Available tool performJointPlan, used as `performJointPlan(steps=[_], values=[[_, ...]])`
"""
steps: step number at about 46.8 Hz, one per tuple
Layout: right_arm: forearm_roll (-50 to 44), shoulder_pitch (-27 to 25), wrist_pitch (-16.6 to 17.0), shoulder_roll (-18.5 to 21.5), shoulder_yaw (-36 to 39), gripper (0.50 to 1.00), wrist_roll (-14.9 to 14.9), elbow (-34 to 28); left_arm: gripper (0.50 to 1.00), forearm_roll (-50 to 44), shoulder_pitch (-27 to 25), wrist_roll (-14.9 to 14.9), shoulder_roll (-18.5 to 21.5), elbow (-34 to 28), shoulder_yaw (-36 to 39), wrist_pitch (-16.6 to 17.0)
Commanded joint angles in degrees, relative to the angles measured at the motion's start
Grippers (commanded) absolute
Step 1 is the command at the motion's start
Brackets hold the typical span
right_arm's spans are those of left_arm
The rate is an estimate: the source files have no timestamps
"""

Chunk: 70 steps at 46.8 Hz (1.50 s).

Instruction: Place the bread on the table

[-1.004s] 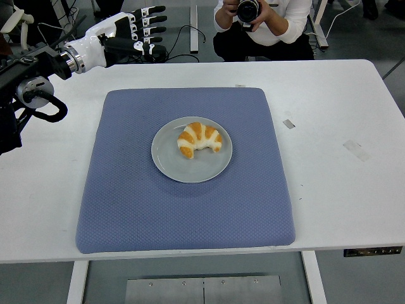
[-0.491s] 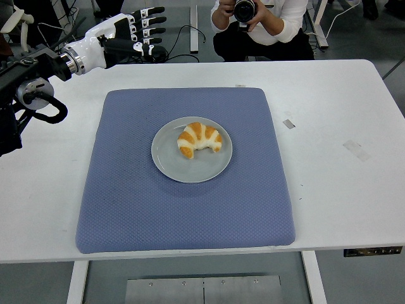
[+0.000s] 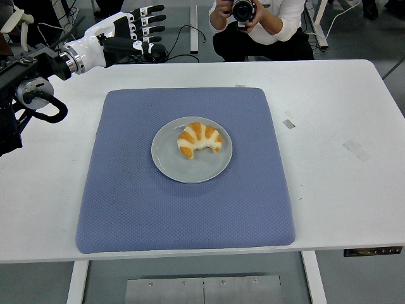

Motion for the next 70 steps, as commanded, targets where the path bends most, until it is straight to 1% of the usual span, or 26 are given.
performJointPlan(steps=[1, 31, 40, 45, 52, 56, 64, 70], values=[[0.00, 0.00, -0.01, 0.00, 0.03, 1.000, 0.00, 0.00, 0.980, 0.08, 0.01, -0.02, -0.02, 0.00, 0.08, 0.04], [0.00, 0.00, -0.01, 0.00, -0.05, 1.000, 0.00, 0.00, 0.980, 0.26, -0.16, -0.02, -0.02, 0.00, 0.43, 0.13], [0.00, 0.00, -0.01, 0.00, -0.05, 1.000, 0.00, 0.00, 0.978, 1.14, -0.42, -0.02, -1.24, 0.00, 0.96, 0.13], [0.00, 0.00, -0.01, 0.00, -0.05, 1.000, 0.00, 0.00, 0.977, 1.23, -1.21, -0.02, -1.68, -0.09, 2.97, 0.13], [0.00, 0.00, -0.01, 0.00, 0.03, 1.000, 0.00, 0.00, 0.977, 5.96, -3.41, -0.10, -2.83, -0.17, 6.58, 0.04], [0.00, 0.00, -0.01, 0.00, -0.05, 1.000, 0.00, 0.00, 0.977, 9.04, -4.03, -0.19, -3.00, -0.26, 7.11, 0.04], [0.00, 0.00, -0.01, 0.00, 0.03, 1.000, 0.00, 0.00, 0.977, 9.84, -5.00, -0.19, -3.53, -0.88, 7.63, -0.13], [0.00, 0.00, -0.01, 0.00, -0.05, 1.000, 0.00, 0.00, 0.977, 10.98, -5.96, -0.28, -4.23, -0.88, 9.74, -0.22]])
